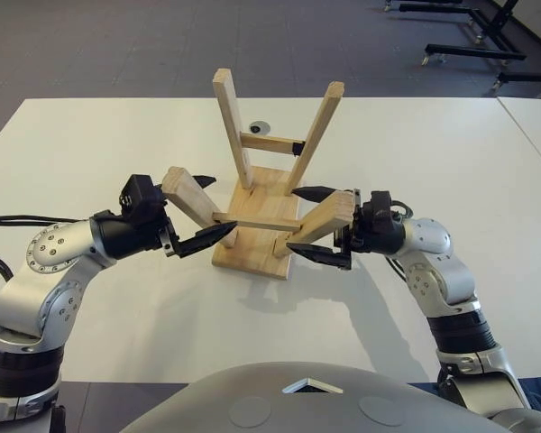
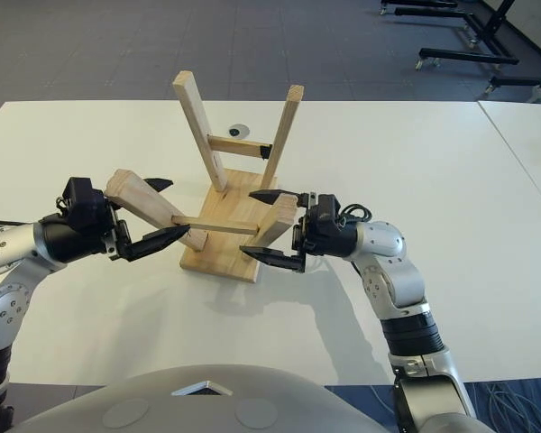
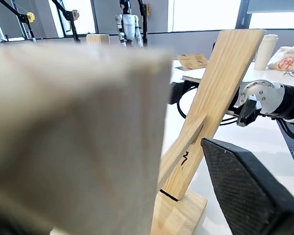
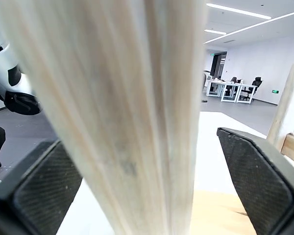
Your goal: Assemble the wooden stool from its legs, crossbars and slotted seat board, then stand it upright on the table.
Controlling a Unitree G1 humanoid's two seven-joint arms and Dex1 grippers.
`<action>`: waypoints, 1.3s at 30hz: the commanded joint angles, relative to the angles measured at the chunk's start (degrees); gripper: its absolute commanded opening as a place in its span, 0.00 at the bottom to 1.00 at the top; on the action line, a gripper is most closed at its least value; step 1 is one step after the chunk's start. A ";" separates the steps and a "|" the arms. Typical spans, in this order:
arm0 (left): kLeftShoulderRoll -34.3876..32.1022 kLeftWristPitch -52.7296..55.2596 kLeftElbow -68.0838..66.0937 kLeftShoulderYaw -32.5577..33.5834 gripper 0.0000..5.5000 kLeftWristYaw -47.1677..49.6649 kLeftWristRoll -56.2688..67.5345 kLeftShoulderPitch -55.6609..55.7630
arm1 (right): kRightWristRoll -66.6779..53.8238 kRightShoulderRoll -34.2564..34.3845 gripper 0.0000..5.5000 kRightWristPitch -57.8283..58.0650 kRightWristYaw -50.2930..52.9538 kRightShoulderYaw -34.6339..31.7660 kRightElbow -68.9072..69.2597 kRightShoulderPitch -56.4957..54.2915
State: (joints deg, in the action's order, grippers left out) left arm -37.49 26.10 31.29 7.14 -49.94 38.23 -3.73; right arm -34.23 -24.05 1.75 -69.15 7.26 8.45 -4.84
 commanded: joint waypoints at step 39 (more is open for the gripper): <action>-6.37 2.23 -5.77 -2.75 0.79 1.88 0.93 29.24 | 1.19 1.91 0.83 2.28 5.34 0.09 3.84 -1.74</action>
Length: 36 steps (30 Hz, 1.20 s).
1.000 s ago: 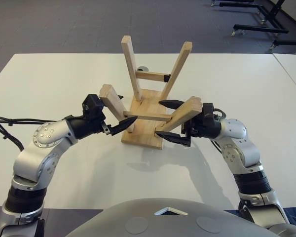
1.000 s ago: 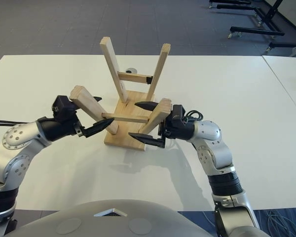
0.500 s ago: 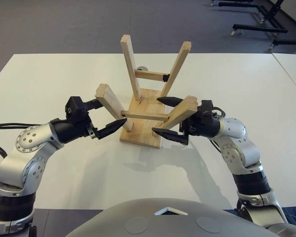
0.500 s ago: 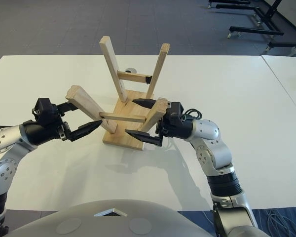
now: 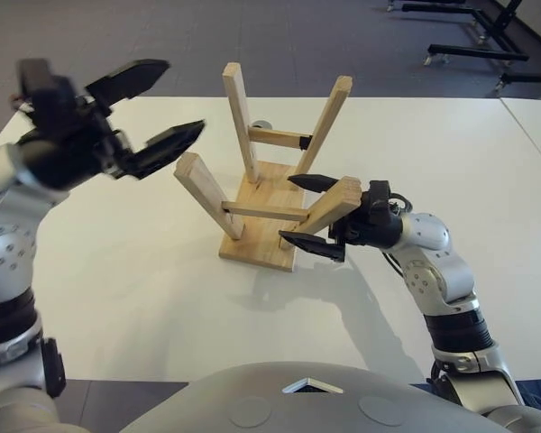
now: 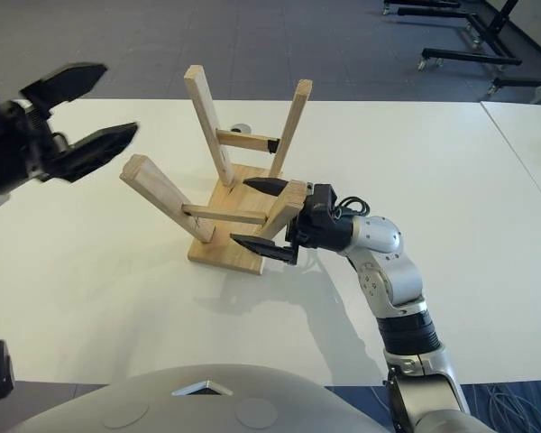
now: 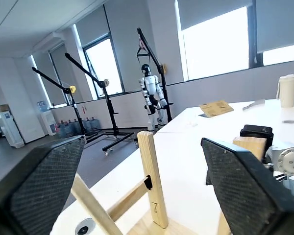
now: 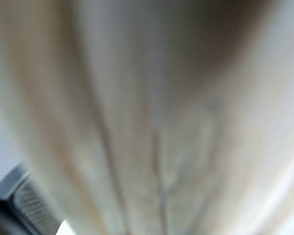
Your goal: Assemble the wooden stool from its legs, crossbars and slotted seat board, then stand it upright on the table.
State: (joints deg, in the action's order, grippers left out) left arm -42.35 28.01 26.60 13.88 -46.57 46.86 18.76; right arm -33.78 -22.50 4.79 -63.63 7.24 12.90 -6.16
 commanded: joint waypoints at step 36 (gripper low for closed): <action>-1.94 9.50 11.75 -35.41 0.79 -0.61 -36.83 14.47 | 1.96 2.84 0.83 -1.02 3.39 1.80 1.17 2.00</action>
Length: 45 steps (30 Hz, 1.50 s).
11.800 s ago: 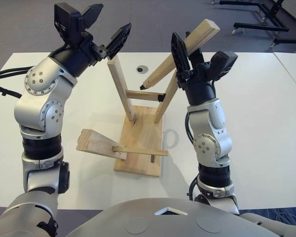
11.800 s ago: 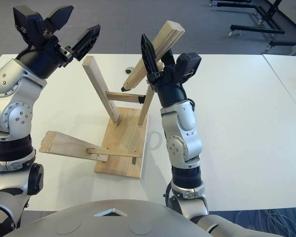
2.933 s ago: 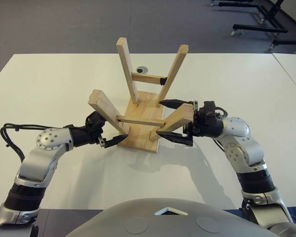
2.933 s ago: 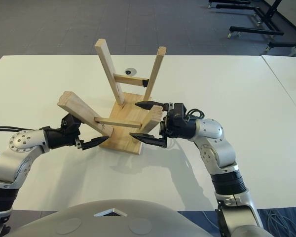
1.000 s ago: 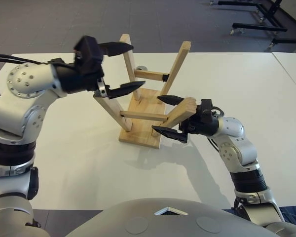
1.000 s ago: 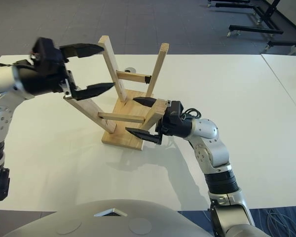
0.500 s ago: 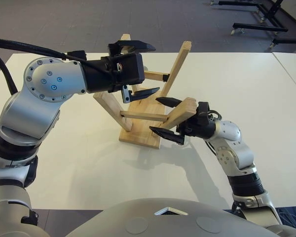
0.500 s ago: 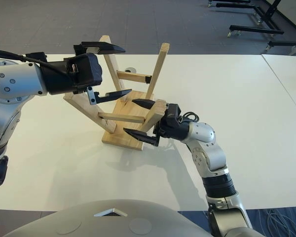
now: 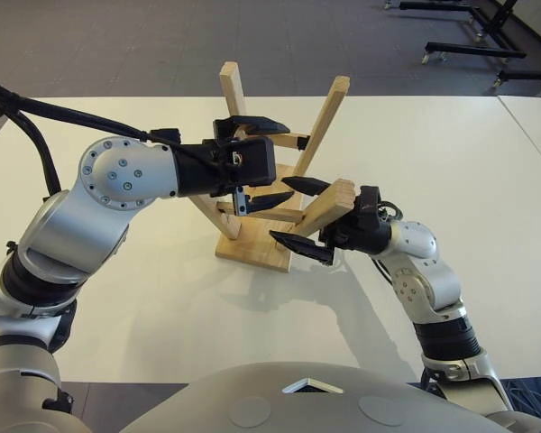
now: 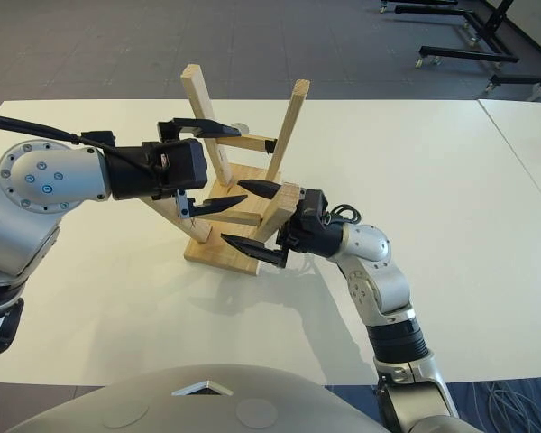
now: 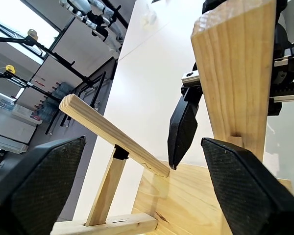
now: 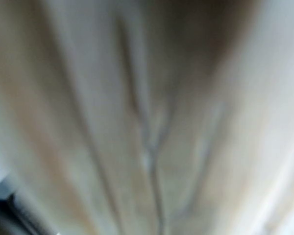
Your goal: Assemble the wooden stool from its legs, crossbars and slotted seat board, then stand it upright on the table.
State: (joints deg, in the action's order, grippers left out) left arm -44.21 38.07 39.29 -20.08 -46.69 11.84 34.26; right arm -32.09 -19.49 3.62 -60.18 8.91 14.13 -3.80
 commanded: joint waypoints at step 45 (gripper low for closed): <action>1.80 -0.88 -5.00 -8.15 0.79 -2.80 -7.61 -5.99 | 0.95 -0.11 0.83 0.37 -1.50 1.62 -1.57 -4.32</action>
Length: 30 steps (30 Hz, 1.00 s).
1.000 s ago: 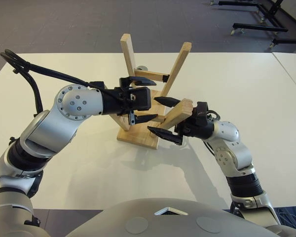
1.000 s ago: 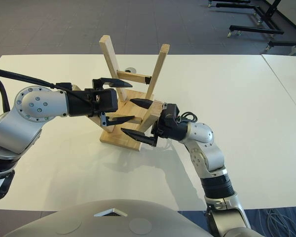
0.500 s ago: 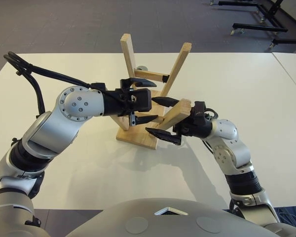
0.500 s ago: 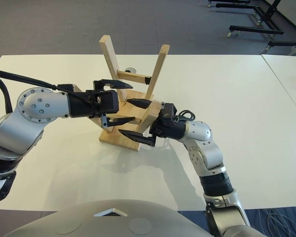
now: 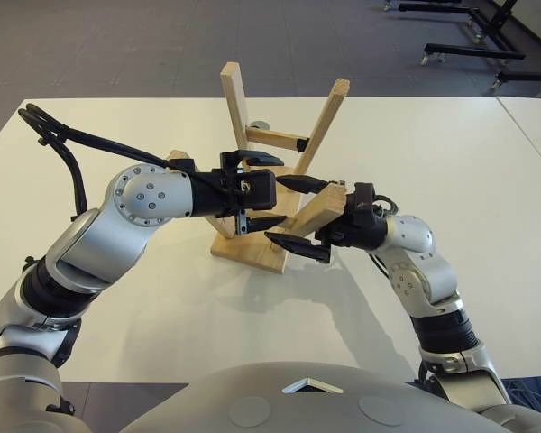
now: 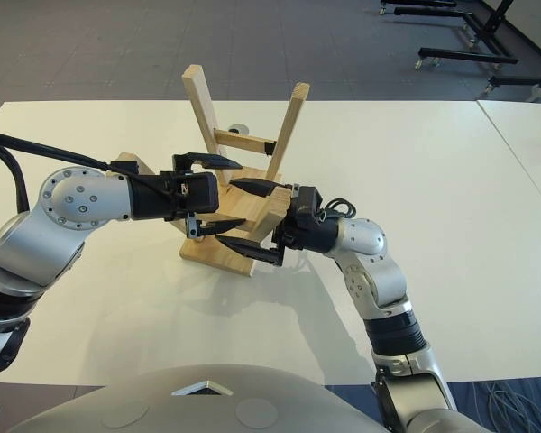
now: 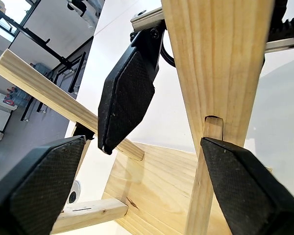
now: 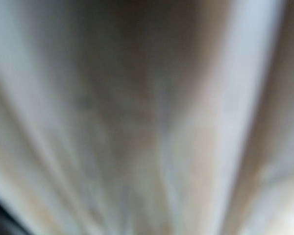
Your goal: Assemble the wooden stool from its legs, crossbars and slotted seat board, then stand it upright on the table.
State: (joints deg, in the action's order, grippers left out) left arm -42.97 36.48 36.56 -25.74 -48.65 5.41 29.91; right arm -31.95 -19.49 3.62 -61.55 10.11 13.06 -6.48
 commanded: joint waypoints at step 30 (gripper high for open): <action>-0.06 -4.44 -6.73 45.14 0.79 10.15 6.14 -23.52 | 0.23 -1.35 0.83 -0.25 1.15 -2.00 0.90 1.00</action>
State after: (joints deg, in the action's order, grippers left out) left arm -46.46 29.53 27.16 20.57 -42.10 12.76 12.44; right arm -31.58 -20.11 2.54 -60.70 8.74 12.81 -5.93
